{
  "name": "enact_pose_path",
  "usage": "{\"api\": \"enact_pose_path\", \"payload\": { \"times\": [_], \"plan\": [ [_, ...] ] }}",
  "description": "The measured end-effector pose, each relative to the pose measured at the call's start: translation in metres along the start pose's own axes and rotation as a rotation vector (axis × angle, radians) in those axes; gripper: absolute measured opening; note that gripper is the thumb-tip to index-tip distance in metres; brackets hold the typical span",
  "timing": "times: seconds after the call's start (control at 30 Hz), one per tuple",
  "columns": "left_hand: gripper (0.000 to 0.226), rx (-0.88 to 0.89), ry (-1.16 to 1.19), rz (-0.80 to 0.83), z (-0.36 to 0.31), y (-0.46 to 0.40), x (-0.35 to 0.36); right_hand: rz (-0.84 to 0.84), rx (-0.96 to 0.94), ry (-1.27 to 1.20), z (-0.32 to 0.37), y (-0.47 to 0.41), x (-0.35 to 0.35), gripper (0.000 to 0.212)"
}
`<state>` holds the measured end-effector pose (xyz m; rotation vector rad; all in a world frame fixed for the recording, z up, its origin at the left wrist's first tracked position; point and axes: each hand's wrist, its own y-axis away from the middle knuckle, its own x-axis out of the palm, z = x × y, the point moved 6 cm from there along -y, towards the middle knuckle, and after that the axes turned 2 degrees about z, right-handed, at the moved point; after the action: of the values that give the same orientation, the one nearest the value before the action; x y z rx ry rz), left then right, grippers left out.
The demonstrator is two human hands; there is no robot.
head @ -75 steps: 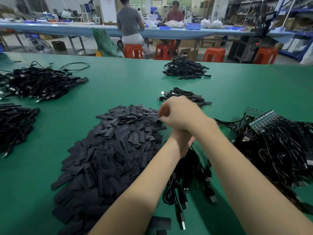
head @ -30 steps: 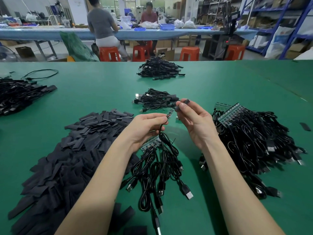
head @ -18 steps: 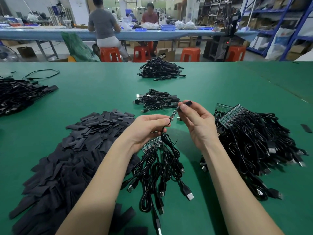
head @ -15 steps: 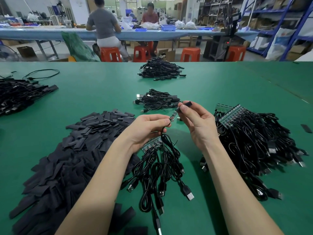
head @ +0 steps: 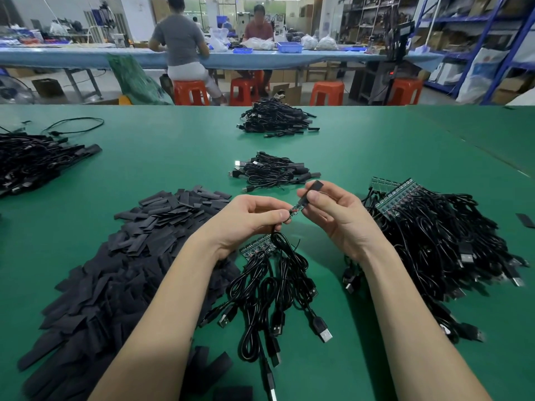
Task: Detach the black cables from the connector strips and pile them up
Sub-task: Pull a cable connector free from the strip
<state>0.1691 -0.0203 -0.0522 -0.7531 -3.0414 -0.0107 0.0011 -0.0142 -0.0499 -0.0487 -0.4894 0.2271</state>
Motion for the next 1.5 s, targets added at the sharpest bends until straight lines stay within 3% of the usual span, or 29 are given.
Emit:
{"api": "enact_pose_path", "payload": {
  "times": [0.17, 0.57, 0.77, 1.03, 1.27, 1.5],
  "plan": [
    [0.013, -0.003, -0.083, -0.011, -0.001, 0.000, -0.005, 0.039, -0.009, 0.086, 0.004, 0.001, 0.000, 0.023],
    [0.011, 0.015, -0.028, -0.024, 0.000, -0.001, -0.005, 0.034, -0.059, 0.100, 0.001, -0.001, 0.007, 0.016],
    [0.017, 0.147, -0.220, -0.179, -0.007, -0.005, -0.009, -0.141, -0.064, 0.049, -0.004, -0.004, -0.003, 0.013],
    [0.009, 0.290, -0.331, -0.207, -0.010, -0.004, -0.006, -0.150, -0.034, 0.039, -0.009, -0.006, -0.004, 0.019],
    [0.009, 0.311, -0.300, -0.197, -0.012, -0.003, -0.005, -0.126, -0.007, 0.005, -0.014, -0.005, 0.000, 0.024],
    [0.017, 0.307, -0.273, -0.214, -0.011, -0.002, -0.005, -0.105, 0.022, 0.007, -0.017, -0.004, 0.002, 0.011]
  ]
}}
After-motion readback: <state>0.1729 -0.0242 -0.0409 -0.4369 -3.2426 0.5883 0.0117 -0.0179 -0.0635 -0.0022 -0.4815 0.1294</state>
